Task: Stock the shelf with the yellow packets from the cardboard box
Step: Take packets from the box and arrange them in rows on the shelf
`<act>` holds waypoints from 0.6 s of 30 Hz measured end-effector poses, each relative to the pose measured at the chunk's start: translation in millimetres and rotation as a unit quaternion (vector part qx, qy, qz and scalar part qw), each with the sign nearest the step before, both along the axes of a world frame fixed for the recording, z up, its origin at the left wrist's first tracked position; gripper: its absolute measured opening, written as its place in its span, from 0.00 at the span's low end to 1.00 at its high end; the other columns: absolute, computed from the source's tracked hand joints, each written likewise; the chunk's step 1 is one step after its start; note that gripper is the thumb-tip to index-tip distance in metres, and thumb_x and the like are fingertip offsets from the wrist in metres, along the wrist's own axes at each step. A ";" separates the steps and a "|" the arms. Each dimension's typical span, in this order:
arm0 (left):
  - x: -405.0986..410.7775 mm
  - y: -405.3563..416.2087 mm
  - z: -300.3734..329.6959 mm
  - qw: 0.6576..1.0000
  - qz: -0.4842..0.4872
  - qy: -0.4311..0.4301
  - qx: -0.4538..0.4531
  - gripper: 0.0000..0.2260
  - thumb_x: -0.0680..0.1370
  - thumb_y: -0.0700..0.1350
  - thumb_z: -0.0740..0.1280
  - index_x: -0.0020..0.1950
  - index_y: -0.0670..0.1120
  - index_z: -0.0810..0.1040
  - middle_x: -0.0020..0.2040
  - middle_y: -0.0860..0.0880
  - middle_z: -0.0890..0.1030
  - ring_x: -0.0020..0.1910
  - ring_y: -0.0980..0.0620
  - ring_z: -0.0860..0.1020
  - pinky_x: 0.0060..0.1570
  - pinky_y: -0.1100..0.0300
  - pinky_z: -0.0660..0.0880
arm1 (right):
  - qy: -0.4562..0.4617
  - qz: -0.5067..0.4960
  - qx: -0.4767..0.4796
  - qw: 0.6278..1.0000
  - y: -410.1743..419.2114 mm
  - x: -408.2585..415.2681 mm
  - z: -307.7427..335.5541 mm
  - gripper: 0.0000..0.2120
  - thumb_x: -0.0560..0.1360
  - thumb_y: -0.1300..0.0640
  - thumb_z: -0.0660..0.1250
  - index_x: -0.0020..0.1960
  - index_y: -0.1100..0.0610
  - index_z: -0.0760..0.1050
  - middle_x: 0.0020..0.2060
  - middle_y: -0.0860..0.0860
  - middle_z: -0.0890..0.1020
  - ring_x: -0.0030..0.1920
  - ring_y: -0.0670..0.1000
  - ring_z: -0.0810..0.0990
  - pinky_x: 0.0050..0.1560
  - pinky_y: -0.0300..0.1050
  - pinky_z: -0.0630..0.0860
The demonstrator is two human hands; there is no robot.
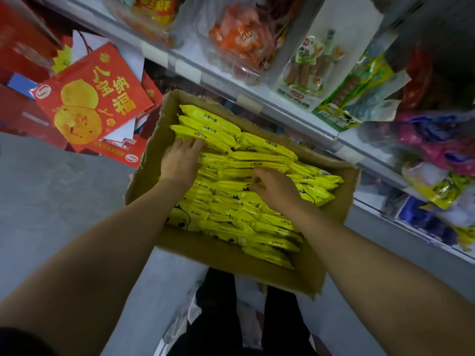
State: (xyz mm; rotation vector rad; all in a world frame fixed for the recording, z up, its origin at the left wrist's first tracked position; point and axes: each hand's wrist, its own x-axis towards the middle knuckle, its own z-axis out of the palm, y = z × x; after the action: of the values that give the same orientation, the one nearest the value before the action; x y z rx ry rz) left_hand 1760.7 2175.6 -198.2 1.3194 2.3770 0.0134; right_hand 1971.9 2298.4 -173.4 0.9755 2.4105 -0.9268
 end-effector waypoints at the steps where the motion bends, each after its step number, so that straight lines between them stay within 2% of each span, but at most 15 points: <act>1: 0.7 -0.7 0.1 1.000 -0.005 0.009 -0.008 0.21 0.73 0.44 0.74 0.63 0.47 0.73 0.59 0.44 0.78 0.60 0.41 0.72 0.53 0.47 0.72 | 0.004 -0.015 -0.022 1.000 1.2 3.4 5.2 0.06 0.78 0.51 0.68 0.51 0.52 0.73 0.50 0.51 0.80 0.49 0.56 0.77 0.40 0.47 0.68; 3: 1.2 -2.3 2.3 1.000 -0.007 0.018 -0.019 0.18 0.73 0.47 0.73 0.62 0.46 0.77 0.56 0.44 0.80 0.59 0.41 0.72 0.53 0.48 0.71 | 0.017 -0.040 -0.051 0.998 2.3 9.7 14.9 0.06 0.79 0.50 0.65 0.51 0.50 0.70 0.44 0.50 0.80 0.43 0.57 0.77 0.39 0.49 0.70; 7: 6.2 -6.2 24.3 0.999 0.033 0.014 -0.038 0.16 0.74 0.52 0.71 0.61 0.49 0.79 0.53 0.44 0.82 0.60 0.42 0.71 0.55 0.49 0.68 | 0.047 -0.079 -0.046 0.995 7.3 20.7 38.6 0.07 0.82 0.49 0.62 0.56 0.51 0.70 0.40 0.51 0.79 0.40 0.58 0.76 0.39 0.51 0.72; 10: 7.9 -15.4 42.8 0.988 0.135 -0.072 -0.011 0.17 0.73 0.52 0.73 0.60 0.47 0.80 0.53 0.40 0.81 0.60 0.40 0.71 0.55 0.49 0.71 | 0.066 -0.151 -0.052 0.985 13.8 33.9 57.2 0.09 0.82 0.50 0.60 0.58 0.55 0.72 0.37 0.51 0.76 0.36 0.55 0.74 0.36 0.49 0.66; 11: 8.3 -17.5 50.9 0.981 0.164 -0.108 0.007 0.17 0.73 0.52 0.74 0.59 0.45 0.81 0.53 0.39 0.82 0.59 0.39 0.73 0.55 0.49 0.72 | 0.074 -0.179 -0.055 0.979 16.9 38.5 63.6 0.10 0.82 0.51 0.61 0.58 0.56 0.72 0.37 0.51 0.76 0.36 0.53 0.73 0.36 0.48 0.65; 13: 11.9 -17.6 70.2 0.966 0.195 -0.164 0.044 0.16 0.74 0.49 0.74 0.56 0.41 0.81 0.52 0.39 0.82 0.55 0.40 0.76 0.54 0.52 0.72 | 0.103 -0.225 -0.056 0.967 25.9 47.2 77.9 0.12 0.82 0.52 0.62 0.59 0.59 0.74 0.43 0.51 0.77 0.43 0.53 0.76 0.41 0.44 0.66; 15: 21.2 -13.1 94.1 0.955 0.214 -0.198 0.054 0.16 0.75 0.49 0.72 0.58 0.40 0.80 0.55 0.38 0.80 0.56 0.40 0.76 0.52 0.54 0.71 | 0.131 -0.257 -0.075 0.954 35.9 57.1 96.2 0.14 0.80 0.51 0.65 0.57 0.62 0.76 0.46 0.52 0.78 0.48 0.52 0.76 0.45 0.42 0.67; 18: 45.1 0.5 131.7 0.950 0.212 -0.218 0.075 0.16 0.77 0.51 0.70 0.59 0.42 0.78 0.58 0.38 0.78 0.57 0.39 0.75 0.50 0.54 0.70 | 0.173 -0.299 -0.131 0.929 46.3 79.5 128.0 0.16 0.75 0.46 0.71 0.50 0.59 0.77 0.44 0.53 0.79 0.45 0.51 0.76 0.44 0.46 0.70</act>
State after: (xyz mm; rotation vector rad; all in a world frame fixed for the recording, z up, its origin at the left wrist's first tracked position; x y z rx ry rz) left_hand 1805.8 2176.1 -66.5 0.7371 2.2442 0.5611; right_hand 2051.4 2344.8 -45.4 1.5858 2.1808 -1.7094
